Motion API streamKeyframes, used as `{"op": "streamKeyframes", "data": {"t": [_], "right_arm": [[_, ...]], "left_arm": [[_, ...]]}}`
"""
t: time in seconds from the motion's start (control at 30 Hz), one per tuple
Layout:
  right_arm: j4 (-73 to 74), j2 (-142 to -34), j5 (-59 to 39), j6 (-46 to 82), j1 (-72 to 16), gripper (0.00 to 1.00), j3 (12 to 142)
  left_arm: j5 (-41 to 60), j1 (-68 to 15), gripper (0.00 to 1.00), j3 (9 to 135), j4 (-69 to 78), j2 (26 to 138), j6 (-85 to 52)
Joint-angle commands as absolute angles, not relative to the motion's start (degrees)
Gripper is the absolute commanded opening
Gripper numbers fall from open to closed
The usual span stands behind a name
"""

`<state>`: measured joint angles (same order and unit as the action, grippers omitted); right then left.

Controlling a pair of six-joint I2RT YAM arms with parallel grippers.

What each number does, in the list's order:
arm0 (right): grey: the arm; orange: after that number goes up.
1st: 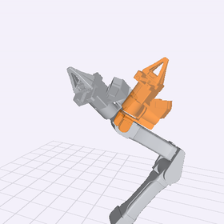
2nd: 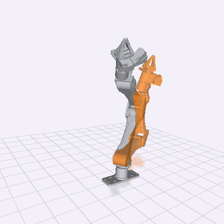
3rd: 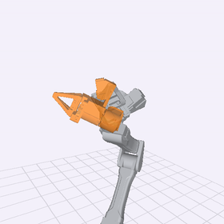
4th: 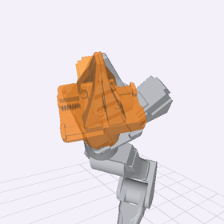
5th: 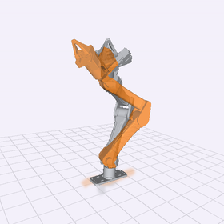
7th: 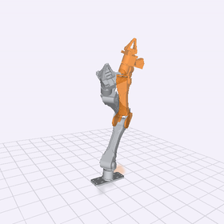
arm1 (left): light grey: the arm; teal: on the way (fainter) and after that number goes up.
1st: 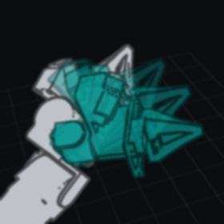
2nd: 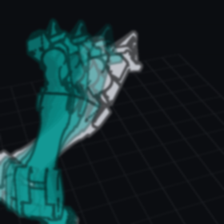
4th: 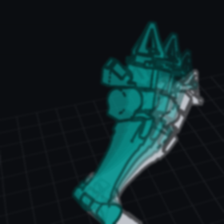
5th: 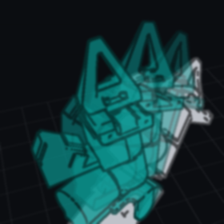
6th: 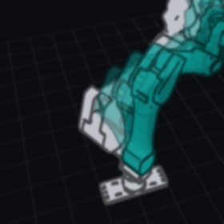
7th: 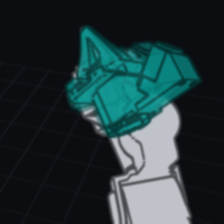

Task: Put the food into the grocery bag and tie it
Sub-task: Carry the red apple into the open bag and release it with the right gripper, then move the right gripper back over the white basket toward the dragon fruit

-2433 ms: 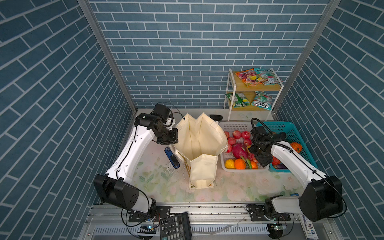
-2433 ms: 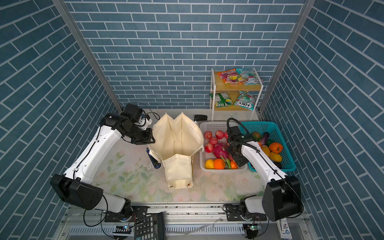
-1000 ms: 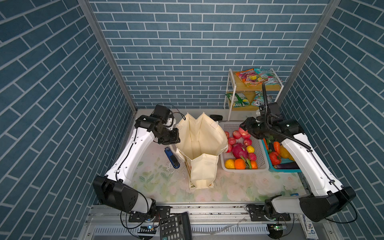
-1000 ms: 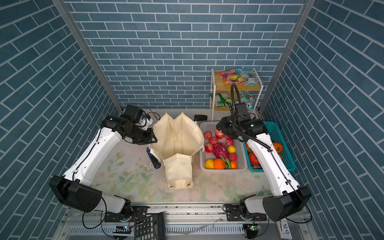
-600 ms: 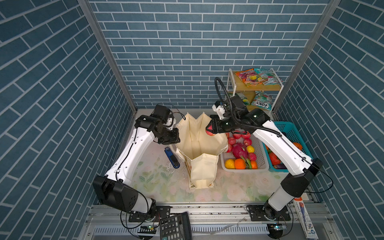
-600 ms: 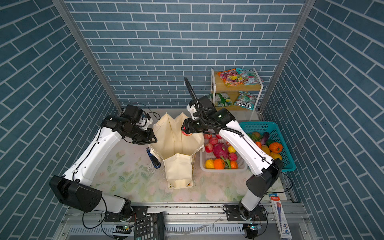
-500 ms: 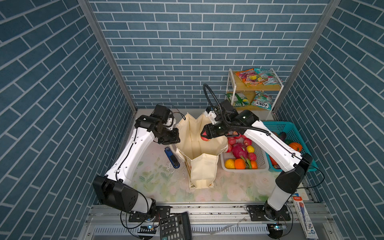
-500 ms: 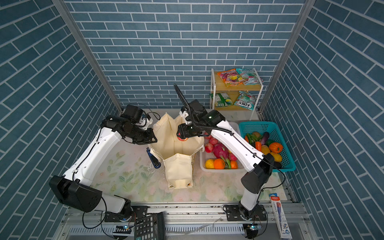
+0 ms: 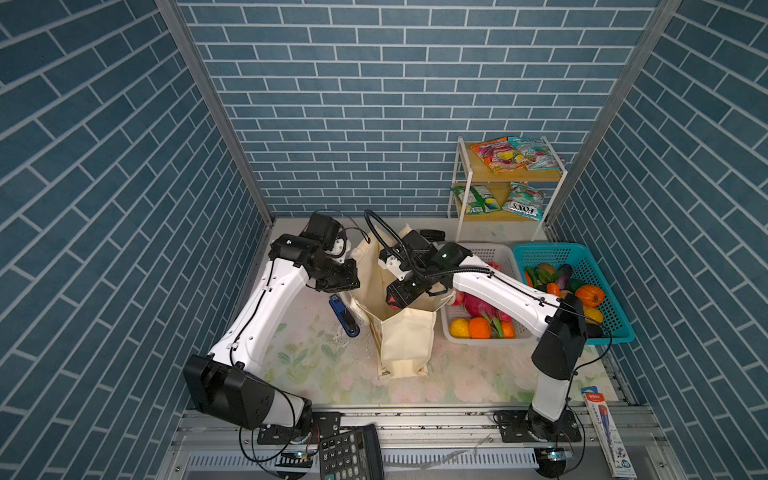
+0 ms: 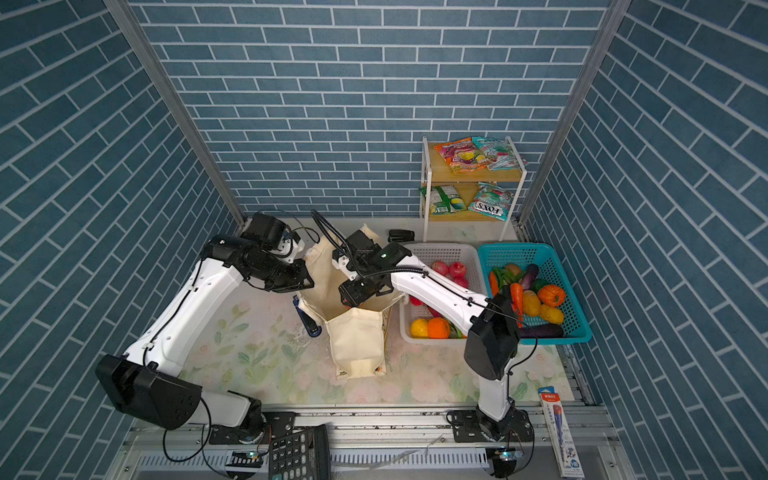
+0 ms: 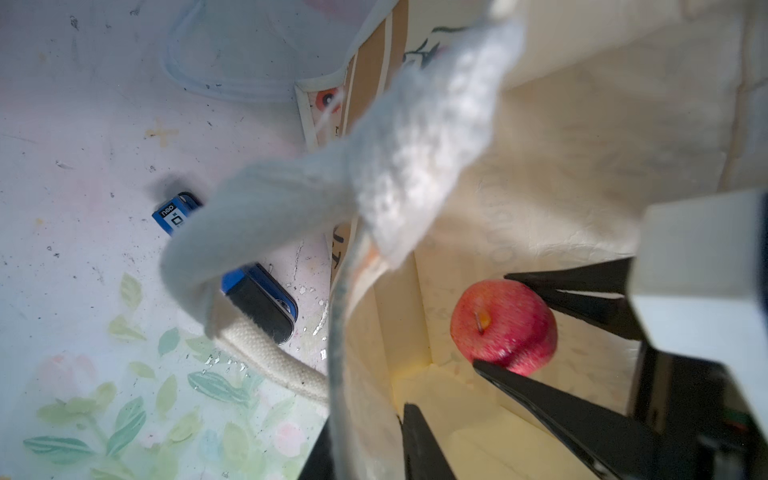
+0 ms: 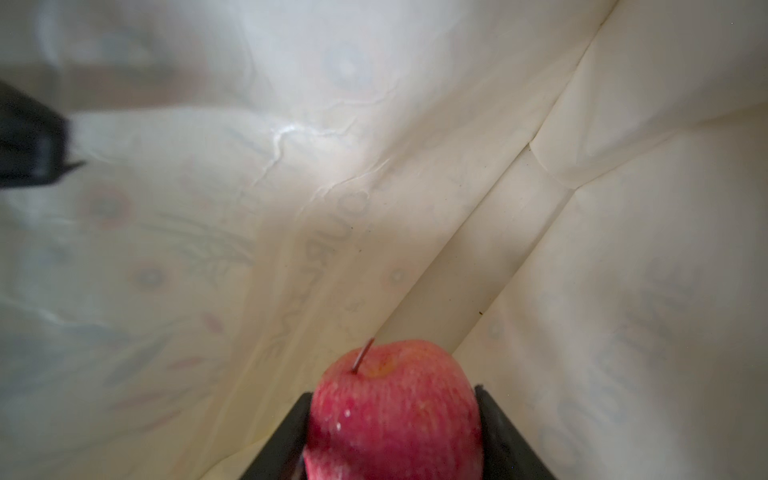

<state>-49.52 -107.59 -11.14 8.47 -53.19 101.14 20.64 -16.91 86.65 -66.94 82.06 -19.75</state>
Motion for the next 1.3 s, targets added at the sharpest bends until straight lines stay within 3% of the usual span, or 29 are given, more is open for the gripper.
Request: {"op": "streamKeyframes", "data": {"t": [0.0,0.23,0.4,0.73,0.77,1.07,1.27], "right_arm": [[-46.38,-110.84,-10.28,3.55,-53.0,0.22,100.71],[-44.84,-116.91,-10.03,3.77,-53.0,0.25,101.88],[-43.37,-117.58,-9.12,5.7,-53.0,0.37,100.33],[-45.47,-113.39,-1.55,7.86,-52.65,0.75,104.79],[-44.58,-111.94,-0.4,7.99,-52.67,0.98,105.15],[-39.55,-100.06,7.24,5.02,-51.43,0.99,109.07],[-33.01,-90.41,22.31,1.95,-47.9,0.99,108.27]], "left_arm": [[20.74,-17.4,0.26,86.14,-66.74,80.97,-19.86],[20.83,-17.4,0.26,86.99,-66.85,81.52,-19.42],[20.17,-17.4,0.26,87.36,-67.24,81.32,-19.05],[19.76,-17.4,0.26,86.49,-67.15,79.98,-18.76],[19.68,-17.4,0.26,86.33,-67.15,79.85,-18.7],[18.83,-17.4,0.27,86.16,-68.0,79.06,-17.45],[19.31,-17.4,0.27,84.88,-67.37,78.58,-17.58]]}}
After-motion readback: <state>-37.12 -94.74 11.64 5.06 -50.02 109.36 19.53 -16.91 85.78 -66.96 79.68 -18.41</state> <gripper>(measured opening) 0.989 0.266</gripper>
